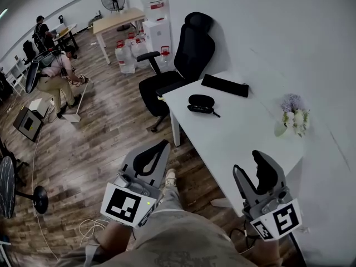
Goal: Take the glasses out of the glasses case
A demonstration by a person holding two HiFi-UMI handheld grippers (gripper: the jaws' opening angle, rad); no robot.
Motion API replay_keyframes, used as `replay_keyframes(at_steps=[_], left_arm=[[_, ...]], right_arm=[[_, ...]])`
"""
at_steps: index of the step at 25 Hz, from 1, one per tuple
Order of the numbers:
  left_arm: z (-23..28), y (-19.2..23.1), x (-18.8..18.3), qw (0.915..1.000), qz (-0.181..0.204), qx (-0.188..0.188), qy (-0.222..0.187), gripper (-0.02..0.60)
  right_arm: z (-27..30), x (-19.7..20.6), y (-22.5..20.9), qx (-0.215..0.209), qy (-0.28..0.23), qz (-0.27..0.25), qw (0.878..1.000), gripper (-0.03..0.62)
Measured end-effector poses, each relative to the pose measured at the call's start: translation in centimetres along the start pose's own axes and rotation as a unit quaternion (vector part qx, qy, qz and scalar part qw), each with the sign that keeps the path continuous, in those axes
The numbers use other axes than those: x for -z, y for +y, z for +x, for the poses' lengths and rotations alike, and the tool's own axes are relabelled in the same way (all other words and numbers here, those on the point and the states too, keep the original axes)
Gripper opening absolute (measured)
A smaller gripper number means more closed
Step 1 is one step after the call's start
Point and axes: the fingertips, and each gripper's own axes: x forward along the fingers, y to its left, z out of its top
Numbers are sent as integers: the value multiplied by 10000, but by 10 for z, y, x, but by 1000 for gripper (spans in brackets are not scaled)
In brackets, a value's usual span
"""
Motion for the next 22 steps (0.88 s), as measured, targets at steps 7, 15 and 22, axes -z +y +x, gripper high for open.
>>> replay_keyframes(at_steps=[7, 15, 22], left_arm=[[35, 38, 21, 9998, -124, 94, 117, 17], [98, 95, 35, 9992, -201, 296, 193, 15], [160, 144, 54, 9969, -384, 584, 371, 15]], right_arm=[[47, 10, -19, 53, 45, 104, 9999, 221], [122, 26, -52, 249, 332, 100, 9991, 219], [200, 33, -78, 403, 572, -39, 9975, 216]])
